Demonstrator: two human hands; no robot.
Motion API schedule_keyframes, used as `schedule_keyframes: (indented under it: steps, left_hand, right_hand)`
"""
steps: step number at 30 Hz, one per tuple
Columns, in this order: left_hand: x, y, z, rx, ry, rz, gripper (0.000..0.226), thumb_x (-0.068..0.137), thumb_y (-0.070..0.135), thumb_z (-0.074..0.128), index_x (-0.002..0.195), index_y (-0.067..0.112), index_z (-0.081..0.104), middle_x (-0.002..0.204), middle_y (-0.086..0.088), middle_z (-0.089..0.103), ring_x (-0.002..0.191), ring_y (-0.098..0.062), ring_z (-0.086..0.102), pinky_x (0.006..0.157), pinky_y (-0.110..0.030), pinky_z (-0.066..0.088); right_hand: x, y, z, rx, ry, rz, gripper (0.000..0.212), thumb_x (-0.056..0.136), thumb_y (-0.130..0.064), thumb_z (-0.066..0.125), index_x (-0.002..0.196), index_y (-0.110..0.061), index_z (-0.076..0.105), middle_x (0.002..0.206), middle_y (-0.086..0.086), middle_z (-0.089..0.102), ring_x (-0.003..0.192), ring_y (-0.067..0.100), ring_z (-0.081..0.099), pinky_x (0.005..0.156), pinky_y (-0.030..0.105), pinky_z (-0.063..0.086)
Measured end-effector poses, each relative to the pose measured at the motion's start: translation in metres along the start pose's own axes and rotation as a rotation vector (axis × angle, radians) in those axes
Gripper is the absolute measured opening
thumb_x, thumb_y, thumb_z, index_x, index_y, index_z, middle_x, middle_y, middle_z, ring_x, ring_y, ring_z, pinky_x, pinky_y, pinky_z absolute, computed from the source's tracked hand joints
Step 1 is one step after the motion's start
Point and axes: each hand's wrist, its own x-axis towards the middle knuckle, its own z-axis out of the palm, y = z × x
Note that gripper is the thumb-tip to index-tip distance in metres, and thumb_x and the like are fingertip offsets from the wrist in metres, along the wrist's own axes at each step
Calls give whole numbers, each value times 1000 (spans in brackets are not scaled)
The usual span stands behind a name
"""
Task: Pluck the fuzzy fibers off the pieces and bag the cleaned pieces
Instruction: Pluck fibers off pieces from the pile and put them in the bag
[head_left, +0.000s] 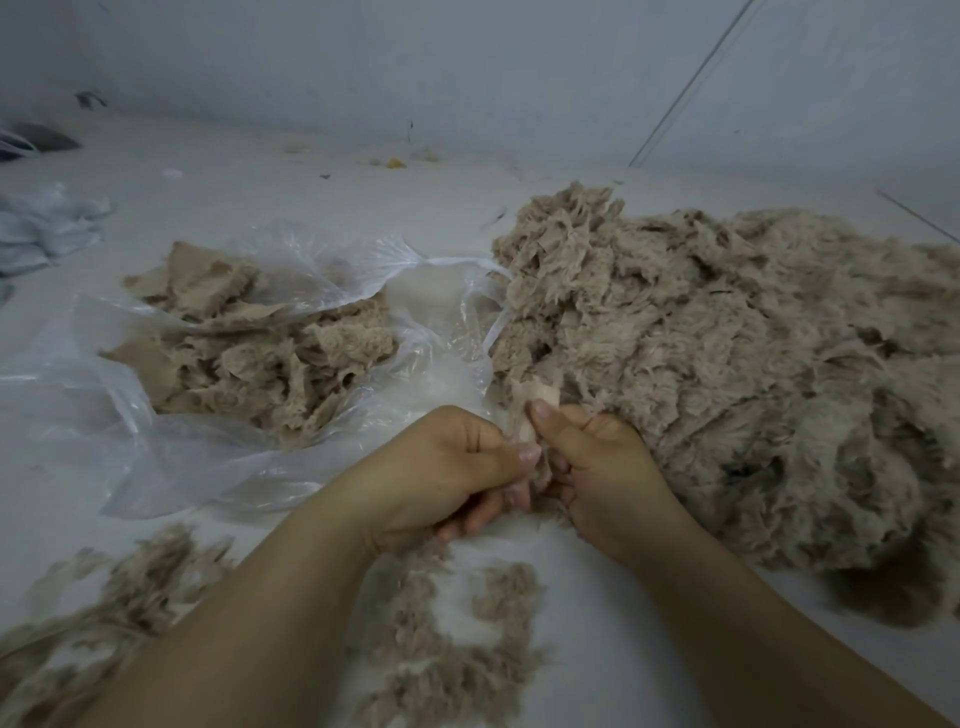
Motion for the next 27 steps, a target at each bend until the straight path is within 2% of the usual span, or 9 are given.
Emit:
schedule_keyframes:
  steps: [4,6,8,12,15,18,22,24,27]
  left_hand:
    - [10,-2,-3,-355,363,221,30,96,13,52,74,1,68,43,-9,44,30,-17,30,37,-21,19]
    - [12,0,-13,-594,581,385,19,97,15,52,94,4,67,57,-11,53,38,-20,41,39,-23,30]
    - [14,-3,-14,-603,615,436,16,97,12,56,110,5,62,75,-13,61,49,-24,51,44,-27,40]
    - [27,-11,5,53,582,335,20,95,-1,55,93,10,71,102,-5,67,68,-17,62,56,-29,50]
    - [40,-11,10,599,470,322,25,95,9,54,113,16,70,146,-2,43,125,-13,49,99,-15,37]
    - [48,-11,11,833,405,205,39,98,21,46,135,24,53,161,1,17,140,-18,37,104,-31,42]
    - [46,-13,13,783,458,335,47,95,10,43,142,18,48,151,-5,40,134,-18,43,105,-29,41]
    - [41,-13,13,702,583,492,35,89,7,48,117,12,68,117,-5,65,107,-15,58,90,-20,44]
    - [34,-13,13,566,643,552,25,84,6,58,96,17,77,93,9,71,83,-5,63,76,-18,50]
  right_hand:
    - [5,2,-4,45,137,50,43,73,-57,71,62,-16,66,45,-4,39,41,7,40,48,22,45]
    - [6,3,-5,82,175,65,45,76,-57,66,59,-15,67,44,-4,34,40,7,36,47,22,45]
    - [7,2,-4,82,202,67,45,76,-56,63,55,-16,65,43,-4,33,41,9,36,47,23,45]
    - [7,1,-1,94,250,66,47,75,-54,62,51,-15,60,42,-2,30,41,11,36,46,24,43]
    - [5,0,2,94,259,56,48,81,-51,57,50,-15,58,41,-1,28,42,13,33,45,23,41]
    - [6,-1,3,104,267,53,49,89,-45,54,50,-14,58,41,0,27,41,12,30,44,23,40]
    - [6,-1,5,127,261,54,43,82,-45,58,54,-13,60,41,-1,28,37,9,29,43,22,40]
    - [6,0,3,121,260,62,46,92,-41,55,55,-14,62,42,-2,28,36,8,29,44,22,40]
    - [7,1,2,104,255,66,46,100,-35,51,61,-11,60,43,-4,29,37,7,30,45,22,40]
